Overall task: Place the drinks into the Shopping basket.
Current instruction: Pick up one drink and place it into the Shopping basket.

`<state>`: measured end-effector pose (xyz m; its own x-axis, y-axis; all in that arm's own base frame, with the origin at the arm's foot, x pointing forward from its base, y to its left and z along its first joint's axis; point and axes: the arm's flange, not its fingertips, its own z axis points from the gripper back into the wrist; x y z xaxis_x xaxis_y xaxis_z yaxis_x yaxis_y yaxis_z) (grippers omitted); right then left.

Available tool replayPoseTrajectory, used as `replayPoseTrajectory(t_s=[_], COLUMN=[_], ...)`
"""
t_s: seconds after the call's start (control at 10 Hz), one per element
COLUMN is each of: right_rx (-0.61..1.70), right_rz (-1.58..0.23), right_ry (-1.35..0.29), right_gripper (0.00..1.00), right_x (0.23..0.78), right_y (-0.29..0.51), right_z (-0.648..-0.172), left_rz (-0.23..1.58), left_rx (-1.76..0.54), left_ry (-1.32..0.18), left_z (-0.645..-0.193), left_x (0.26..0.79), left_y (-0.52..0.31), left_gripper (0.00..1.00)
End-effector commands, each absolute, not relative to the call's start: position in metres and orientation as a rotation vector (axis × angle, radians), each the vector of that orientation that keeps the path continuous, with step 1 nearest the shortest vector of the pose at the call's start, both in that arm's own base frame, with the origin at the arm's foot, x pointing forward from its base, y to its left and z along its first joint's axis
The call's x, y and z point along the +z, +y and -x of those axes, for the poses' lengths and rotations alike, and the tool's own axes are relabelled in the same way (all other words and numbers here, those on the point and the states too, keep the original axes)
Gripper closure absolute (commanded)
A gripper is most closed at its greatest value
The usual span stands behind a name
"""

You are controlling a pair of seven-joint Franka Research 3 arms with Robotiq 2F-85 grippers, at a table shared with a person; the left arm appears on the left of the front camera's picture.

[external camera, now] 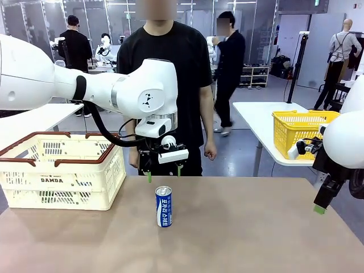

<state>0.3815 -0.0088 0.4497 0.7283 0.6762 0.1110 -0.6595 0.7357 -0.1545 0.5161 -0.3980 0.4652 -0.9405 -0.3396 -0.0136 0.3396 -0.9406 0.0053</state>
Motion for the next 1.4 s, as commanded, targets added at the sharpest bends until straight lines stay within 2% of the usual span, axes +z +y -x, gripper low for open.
replayPoseTrajectory(t_s=[0.0, 0.2, 1.3], right_rx=[0.723, 0.723, 0.723], right_rz=[0.107, 0.107, 0.107], right_ry=[-0.165, -0.165, -0.165], right_gripper=[0.0, 0.0, 0.0], right_x=[0.45, 0.45, 0.45], right_y=[-0.007, -0.007, -0.007], right_z=[-0.381, -0.381, -0.381], left_rz=[-0.019, -0.033, 0.037], left_rx=[-2.795, -2.765, -2.656], left_ry=[-0.002, 0.04, -0.006], left_z=[-0.516, -0.516, -0.516], left_x=[0.464, 0.449, 0.381], left_y=[-0.398, -0.401, -0.412], left_gripper=[0.0, 0.0, 0.0])
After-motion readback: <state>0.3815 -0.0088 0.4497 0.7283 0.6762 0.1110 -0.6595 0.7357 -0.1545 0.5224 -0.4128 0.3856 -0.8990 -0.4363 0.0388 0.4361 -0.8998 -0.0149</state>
